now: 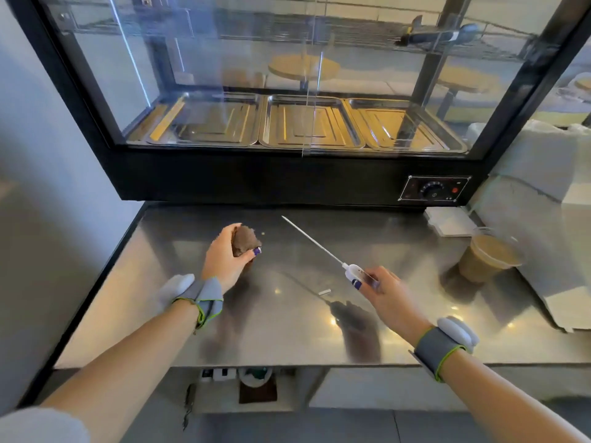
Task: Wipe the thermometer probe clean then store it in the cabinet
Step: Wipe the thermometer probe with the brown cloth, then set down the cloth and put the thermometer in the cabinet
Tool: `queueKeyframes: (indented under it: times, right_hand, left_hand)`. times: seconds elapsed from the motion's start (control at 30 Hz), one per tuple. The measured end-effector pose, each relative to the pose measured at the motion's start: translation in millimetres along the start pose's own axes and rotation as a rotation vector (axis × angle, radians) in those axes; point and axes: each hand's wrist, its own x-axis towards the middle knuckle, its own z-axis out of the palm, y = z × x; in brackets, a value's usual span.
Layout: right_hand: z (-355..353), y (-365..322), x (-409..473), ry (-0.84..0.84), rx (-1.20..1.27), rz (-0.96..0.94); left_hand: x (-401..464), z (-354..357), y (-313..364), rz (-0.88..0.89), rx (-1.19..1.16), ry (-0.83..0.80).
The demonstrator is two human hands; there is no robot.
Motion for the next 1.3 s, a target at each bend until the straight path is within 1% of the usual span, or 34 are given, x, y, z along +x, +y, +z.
queueKeyframes:
  times: [0.07, 0.2, 0.27, 0.5, 0.53, 0.6, 0.67, 0.73, 0.8, 0.87, 0.97, 1.07, 1.2, 1.3]
  right_hand:
    - [5.9, 10.3, 1.7, -0.009, 0.019, 0.037]
    - [16.2, 27.2, 2.6, -0.013, 0.052, 0.105]
    - [19.2, 32.5, 4.5, -0.011, 0.058, 0.12]
    - [25.5, 36.1, 11.4, -0.009, 0.116, 0.115]
    - [25.7, 34.8, 11.7, -0.016, 0.112, 0.114]
    - [22.2, 33.7, 12.8, -0.022, 0.128, 0.124]
    - [18.2, 33.6, 14.6, -0.012, 0.11, 0.118]
    - [14.7, 35.5, 16.1, 0.011, 0.072, 0.106]
    - [11.5, 38.2, 16.6, 0.026, 0.071, 0.11]
    - [7.8, 43.0, 15.8, 0.033, 0.075, 0.127]
    - [3.6, 52.7, 13.7, 0.043, 0.059, 0.132]
    - [0.5, 59.5, 11.1, 0.034, 0.059, 0.154]
    - [-2.0, 66.2, 7.1, 0.011, 0.05, 0.158]
    - [-3.6, 71.6, 4.7, 0.014, 0.036, 0.149]
  left_hand:
    - [5.0, 8.1, -4.0, 0.091, 0.169, -0.081]
    - [5.1, 26.2, -24.9, 0.168, 0.589, -0.382]
    - [4.0, 32.8, -32.8, 0.167, 0.679, -0.403]
    - [11.6, 34.2, -33.4, 0.102, 0.759, -0.505]
    - [11.7, 34.4, -31.9, 0.08, 0.751, -0.502]
    - [9.4, 39.6, -24.7, 0.078, 0.707, -0.444]
    - [3.0, 47.7, -17.6, 0.172, 0.67, -0.333]
    - [-3.8, 58.2, -9.8, 0.341, 0.642, -0.238]
    - [-8.9, 69.3, -0.2, 0.473, 0.594, -0.226]
    - [-12.1, 82.6, 10.1, 0.506, 0.513, -0.292]
    - [-17.0, 99.1, 21.8, 0.401, 0.467, -0.441]
    - [-19.6, 108.9, 27.8, 0.323, 0.505, -0.551]
    - [-19.4, 114.3, 36.2, 0.278, 0.569, -0.586]
    - [-20.9, 119.1, 43.7, 0.258, 0.703, -0.629]
